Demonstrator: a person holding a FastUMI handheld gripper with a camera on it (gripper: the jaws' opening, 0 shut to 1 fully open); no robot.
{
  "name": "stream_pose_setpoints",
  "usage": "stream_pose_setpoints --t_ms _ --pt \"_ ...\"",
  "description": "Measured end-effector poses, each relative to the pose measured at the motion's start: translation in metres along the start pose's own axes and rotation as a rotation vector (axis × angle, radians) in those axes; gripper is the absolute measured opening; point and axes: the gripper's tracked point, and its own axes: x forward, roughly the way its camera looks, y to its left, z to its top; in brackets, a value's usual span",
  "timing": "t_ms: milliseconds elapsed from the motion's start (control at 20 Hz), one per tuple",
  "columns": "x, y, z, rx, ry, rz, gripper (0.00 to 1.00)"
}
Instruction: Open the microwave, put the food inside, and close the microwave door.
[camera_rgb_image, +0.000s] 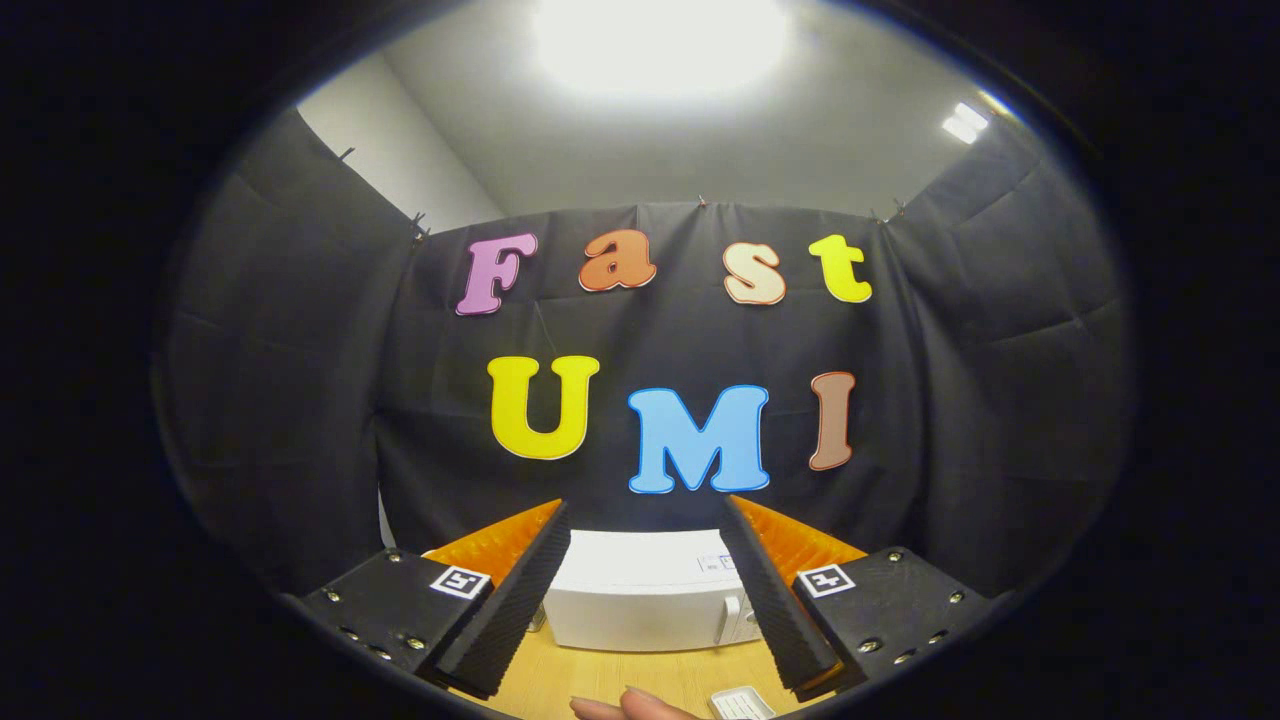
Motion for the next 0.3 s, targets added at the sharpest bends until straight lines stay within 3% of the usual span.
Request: stream_pose_setpoints --t_ms 300 --pt "-0.0045 0.0018 0.0029 -0.019 -0.017 0.009 0.96"
